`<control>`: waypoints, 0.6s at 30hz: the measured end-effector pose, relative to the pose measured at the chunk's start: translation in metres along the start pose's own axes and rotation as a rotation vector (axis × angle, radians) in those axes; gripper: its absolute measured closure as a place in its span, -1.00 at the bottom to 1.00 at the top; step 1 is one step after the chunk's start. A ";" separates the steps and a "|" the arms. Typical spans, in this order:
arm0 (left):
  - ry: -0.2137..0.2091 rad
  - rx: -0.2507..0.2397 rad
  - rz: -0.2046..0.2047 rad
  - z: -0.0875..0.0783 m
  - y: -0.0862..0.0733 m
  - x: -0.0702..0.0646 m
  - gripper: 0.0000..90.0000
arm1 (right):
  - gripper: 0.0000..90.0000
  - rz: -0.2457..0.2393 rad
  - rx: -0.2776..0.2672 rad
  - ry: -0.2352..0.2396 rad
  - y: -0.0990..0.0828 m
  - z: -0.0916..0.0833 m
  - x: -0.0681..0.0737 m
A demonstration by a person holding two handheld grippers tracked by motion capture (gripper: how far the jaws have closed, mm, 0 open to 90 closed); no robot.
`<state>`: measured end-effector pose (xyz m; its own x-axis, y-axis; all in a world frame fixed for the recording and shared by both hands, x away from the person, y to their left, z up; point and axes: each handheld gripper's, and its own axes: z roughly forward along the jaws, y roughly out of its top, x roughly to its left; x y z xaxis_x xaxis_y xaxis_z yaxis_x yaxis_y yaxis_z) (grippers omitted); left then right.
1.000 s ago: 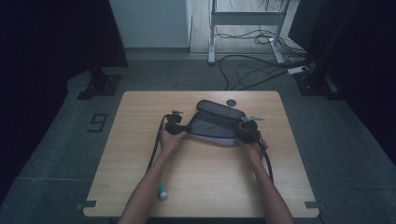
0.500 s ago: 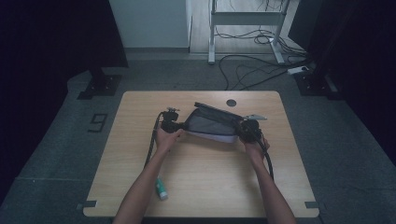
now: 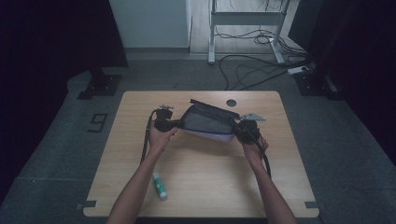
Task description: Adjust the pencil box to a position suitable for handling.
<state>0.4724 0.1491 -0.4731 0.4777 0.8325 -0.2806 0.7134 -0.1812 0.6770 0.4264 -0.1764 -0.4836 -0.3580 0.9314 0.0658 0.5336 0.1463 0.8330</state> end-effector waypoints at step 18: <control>-0.019 -0.024 0.004 -0.033 -0.013 0.000 0.70 | 0.90 -0.040 -0.039 0.036 0.012 -0.021 0.020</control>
<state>0.4456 0.1688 -0.4595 0.4903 0.8218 -0.2902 0.6991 -0.1720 0.6941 0.4097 -0.1630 -0.4606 -0.4063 0.9123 0.0516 0.4884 0.1691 0.8561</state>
